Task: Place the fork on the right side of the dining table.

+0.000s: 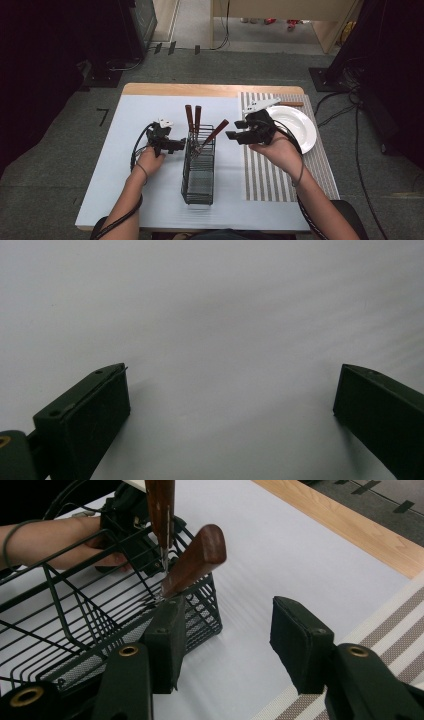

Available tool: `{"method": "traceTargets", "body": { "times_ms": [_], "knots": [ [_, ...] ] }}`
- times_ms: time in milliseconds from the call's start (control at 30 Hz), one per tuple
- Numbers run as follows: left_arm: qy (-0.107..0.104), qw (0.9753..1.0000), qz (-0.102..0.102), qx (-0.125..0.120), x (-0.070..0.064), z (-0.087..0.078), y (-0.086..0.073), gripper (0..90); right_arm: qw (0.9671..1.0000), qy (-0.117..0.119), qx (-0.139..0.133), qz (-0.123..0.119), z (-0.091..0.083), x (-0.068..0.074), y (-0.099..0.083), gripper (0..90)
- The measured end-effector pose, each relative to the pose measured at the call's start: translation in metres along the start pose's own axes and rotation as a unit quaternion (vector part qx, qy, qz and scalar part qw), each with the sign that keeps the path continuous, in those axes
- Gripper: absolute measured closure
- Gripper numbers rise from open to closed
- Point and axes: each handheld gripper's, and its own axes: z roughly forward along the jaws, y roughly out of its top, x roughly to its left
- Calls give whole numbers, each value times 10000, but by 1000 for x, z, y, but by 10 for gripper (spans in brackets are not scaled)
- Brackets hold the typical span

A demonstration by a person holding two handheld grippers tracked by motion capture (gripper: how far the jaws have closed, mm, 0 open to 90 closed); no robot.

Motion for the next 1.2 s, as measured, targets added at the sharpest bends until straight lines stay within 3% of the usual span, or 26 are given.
{"method": "traceTargets", "body": {
  "times_ms": [800,1200],
  "knots": [
    [-1,10000,-1,2,0,0,0,17,9996,219,-85,-172,8,5,19,550],
    [-4,10000,1,3,0,0,0,17,9988,380,-167,-270,12,7,28,686]
  ]
}}
